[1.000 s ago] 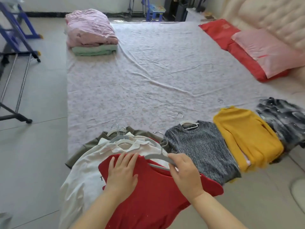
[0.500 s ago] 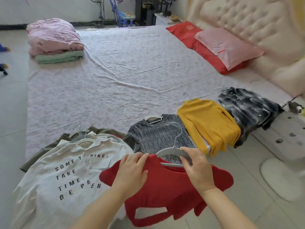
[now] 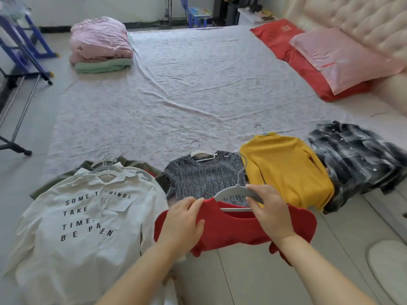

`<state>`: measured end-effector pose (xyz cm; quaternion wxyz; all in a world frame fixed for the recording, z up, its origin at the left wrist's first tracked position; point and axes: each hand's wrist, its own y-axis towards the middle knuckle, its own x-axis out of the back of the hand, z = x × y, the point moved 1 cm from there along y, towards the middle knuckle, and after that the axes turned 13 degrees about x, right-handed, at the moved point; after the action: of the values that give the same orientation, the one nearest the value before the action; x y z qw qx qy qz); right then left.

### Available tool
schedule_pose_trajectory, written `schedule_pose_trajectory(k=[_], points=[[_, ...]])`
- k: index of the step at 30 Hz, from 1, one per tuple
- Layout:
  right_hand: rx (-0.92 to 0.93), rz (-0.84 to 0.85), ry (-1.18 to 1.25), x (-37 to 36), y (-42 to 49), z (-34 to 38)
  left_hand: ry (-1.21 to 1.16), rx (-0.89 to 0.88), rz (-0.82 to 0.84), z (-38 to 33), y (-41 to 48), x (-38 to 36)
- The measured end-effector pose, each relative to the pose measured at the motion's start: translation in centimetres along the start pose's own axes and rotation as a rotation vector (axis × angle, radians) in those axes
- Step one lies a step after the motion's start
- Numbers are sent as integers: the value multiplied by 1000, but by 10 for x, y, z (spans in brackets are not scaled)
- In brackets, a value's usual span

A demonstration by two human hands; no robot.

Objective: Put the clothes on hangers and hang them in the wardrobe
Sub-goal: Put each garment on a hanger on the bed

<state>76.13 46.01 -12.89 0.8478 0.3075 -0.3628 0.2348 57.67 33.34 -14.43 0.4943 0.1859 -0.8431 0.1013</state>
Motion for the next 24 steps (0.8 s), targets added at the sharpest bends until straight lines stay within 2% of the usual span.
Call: schedule_pose_trajectory(k=[6,14,24], points=[[28,28,7,-23,65,-28,-14,20,-24,14,59,-2],[-29,126,35,-73,150,-74,20,110,58,53,149,-24],[-27,312,65,-171,234,-142,17,322,173,117,232,-86]])
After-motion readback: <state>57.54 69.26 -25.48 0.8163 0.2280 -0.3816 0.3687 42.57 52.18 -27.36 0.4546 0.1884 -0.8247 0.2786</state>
